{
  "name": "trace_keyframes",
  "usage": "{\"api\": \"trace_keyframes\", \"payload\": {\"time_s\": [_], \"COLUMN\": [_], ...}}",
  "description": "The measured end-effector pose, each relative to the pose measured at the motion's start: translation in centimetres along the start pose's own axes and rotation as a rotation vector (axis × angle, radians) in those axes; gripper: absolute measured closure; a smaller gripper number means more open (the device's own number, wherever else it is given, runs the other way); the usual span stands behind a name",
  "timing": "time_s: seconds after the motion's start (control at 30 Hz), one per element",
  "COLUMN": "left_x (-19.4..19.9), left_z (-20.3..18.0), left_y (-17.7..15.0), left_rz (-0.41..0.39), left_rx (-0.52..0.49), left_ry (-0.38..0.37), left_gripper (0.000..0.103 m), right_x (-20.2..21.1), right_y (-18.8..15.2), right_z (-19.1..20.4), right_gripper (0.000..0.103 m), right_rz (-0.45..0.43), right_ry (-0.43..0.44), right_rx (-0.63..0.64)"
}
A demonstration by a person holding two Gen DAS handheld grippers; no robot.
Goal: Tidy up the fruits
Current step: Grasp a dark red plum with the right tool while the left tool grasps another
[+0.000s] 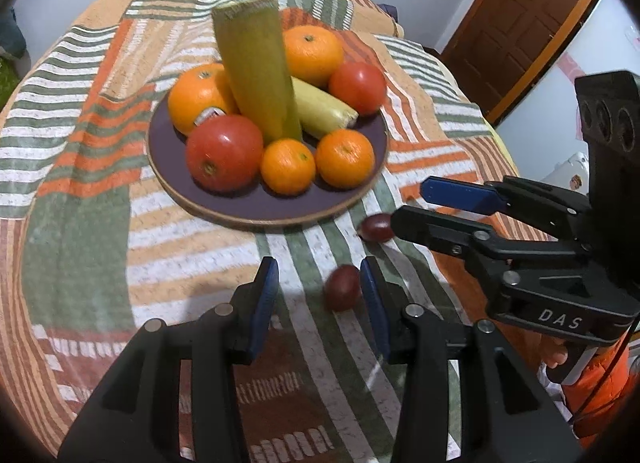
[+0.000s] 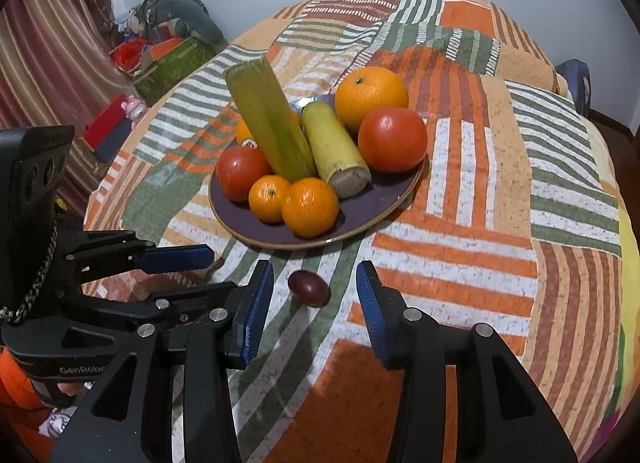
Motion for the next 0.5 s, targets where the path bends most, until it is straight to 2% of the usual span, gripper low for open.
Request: {"api": "trace_keyframes", "payload": {"time_s": [0.3,0.4,0.5], "left_x": [-0.5,-0.6,-0.6], "left_z": [-0.5,-0.8,-1.1], "left_y": [-0.5,-0.7,-0.7], "left_rz": [0.001,0.0,0.0], "left_rx": [-0.011,-0.014,-0.028], "left_ry": [0.007,-0.013,-0.031], "left_gripper": [0.062,0.071,0.081], "right_x": [-1.5,-1.7,-2.1], "right_y": [-0.4,-0.6,-0.7], "right_z": [0.0,0.3,0.7], "right_gripper": [0.065,0.066,0.074], "right_rz": [0.037,0.045,0.056], "right_ry": [0.005,0.013,0.017], "right_rx": [0.004,0.018,0.037]}}
Point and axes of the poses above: each gripper's, at about its wrist camera, not at the fingertips, and x roughly against the way its jaws point, z to its left, y to its top, the point moved 3 cm from there along -x, roughly the way its jaws point, and after that the axes turned 4 degrees about -x, right-handed, at the moved point
